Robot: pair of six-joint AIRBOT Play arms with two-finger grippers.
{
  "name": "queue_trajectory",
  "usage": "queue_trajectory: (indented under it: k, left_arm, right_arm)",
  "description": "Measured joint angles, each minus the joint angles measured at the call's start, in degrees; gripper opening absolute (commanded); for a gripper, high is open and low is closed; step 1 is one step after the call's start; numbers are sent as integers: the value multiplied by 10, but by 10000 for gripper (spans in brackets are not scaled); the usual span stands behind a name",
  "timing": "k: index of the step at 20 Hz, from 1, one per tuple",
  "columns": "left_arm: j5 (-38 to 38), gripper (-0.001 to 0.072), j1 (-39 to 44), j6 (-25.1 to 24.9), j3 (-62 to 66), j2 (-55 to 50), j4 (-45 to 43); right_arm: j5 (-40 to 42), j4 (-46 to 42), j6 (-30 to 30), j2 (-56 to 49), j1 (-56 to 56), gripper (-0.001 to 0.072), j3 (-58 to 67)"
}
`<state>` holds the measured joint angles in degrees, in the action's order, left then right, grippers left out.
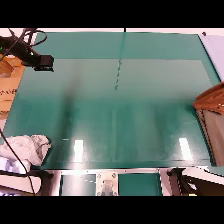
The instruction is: Fold the shirts.
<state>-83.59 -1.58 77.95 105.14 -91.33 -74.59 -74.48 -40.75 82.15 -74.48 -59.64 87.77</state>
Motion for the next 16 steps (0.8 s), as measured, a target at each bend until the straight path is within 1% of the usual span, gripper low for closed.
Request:
queue_trajectory:
  k: [2,4,9,11,13,16]
  left_arm:
    - [0,26,0,0,0,0,0]
    - [0,26,0,0,0,0,0]
    - [0,26,0,0,0,0,0]
    - [0,26,0,0,0,0,0]
    - [0,26,0,1,0,0,0]
    - [-3,26,0,5,0,0,1]
  right_arm:
    - [-10,-6,1,0,-15,13,-4]
    - [-12,7,1,1,-23,14,-7]
    - [27,83,-17,-16,-29,13,12]
    - [29,100,-28,-30,-30,14,28]
    - [32,101,-36,-41,-32,13,36]
    - [14,64,-42,-51,-35,13,40]
